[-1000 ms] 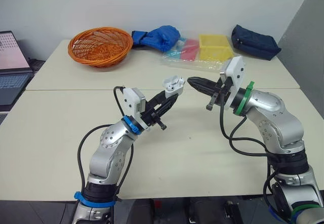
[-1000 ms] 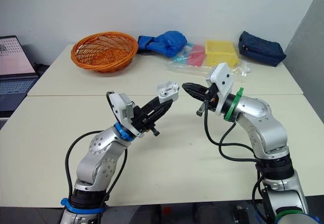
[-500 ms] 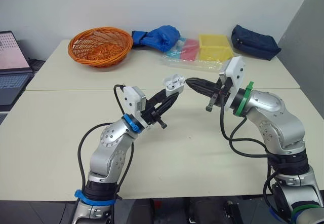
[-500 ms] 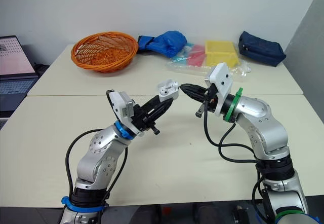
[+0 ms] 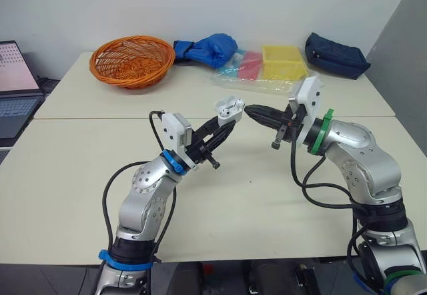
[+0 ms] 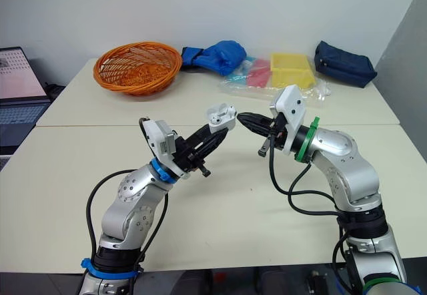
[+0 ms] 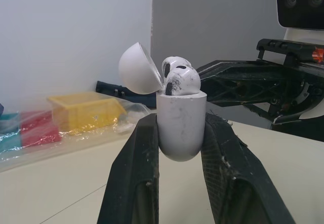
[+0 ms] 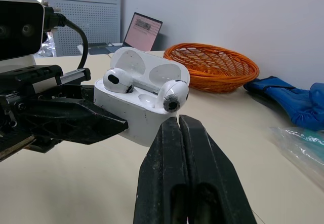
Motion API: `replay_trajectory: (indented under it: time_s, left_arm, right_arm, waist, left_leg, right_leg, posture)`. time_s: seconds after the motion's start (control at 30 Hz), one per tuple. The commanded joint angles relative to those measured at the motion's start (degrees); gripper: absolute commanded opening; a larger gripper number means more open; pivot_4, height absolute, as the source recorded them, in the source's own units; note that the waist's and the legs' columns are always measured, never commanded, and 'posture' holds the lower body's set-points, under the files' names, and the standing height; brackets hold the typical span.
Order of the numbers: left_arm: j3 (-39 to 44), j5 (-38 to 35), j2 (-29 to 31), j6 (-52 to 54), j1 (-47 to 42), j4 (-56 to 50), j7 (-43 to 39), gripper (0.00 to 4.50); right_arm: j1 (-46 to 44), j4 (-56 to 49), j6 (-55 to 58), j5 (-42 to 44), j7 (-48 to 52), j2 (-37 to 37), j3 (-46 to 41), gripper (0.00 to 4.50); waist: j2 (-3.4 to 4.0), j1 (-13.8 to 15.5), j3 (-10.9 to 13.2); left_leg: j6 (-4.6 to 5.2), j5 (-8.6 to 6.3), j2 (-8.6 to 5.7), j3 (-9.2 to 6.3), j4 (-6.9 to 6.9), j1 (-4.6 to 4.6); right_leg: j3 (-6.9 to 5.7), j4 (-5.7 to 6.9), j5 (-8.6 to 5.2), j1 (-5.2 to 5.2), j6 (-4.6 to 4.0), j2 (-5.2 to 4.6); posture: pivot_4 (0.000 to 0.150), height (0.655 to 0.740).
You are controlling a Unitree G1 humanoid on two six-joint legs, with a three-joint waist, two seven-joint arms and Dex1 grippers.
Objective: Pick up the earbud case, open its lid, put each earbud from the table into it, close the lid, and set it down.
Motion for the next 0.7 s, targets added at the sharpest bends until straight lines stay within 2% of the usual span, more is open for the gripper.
replay_trajectory:
  time_s: [0.03, 0.7]
  left_arm:
    - [-0.08, 0.01, -0.16, -1.32, -0.6, -0.7, -0.38, 0.78]
    - [0.1, -0.05, -0.11, -1.11, -0.93, -0.22, -0.73, 0.78]
  right_arm:
    - [-0.51, -1.32, -1.18, 0.7, 0.05, -0.6, -1.69, 0.01]
    - [-1.49, -2.44, -0.9, 2.05, -0.25, -0.04, -1.78, 0.01]
  waist:
    - [0.0, 0.0, 0.0]
    - [0.0, 0.0, 0.0]
  left_leg:
    - [0.0, 0.0, 0.0, 0.0, 0.0, 0.0]
    - [0.0, 0.0, 0.0, 0.0, 0.0, 0.0]
  right_leg:
    - [0.0, 0.0, 0.0, 0.0, 0.0, 0.0]
    - [0.0, 0.0, 0.0, 0.0, 0.0, 0.0]
  posture:
    - [0.15, 0.74]
    - [0.15, 0.74]
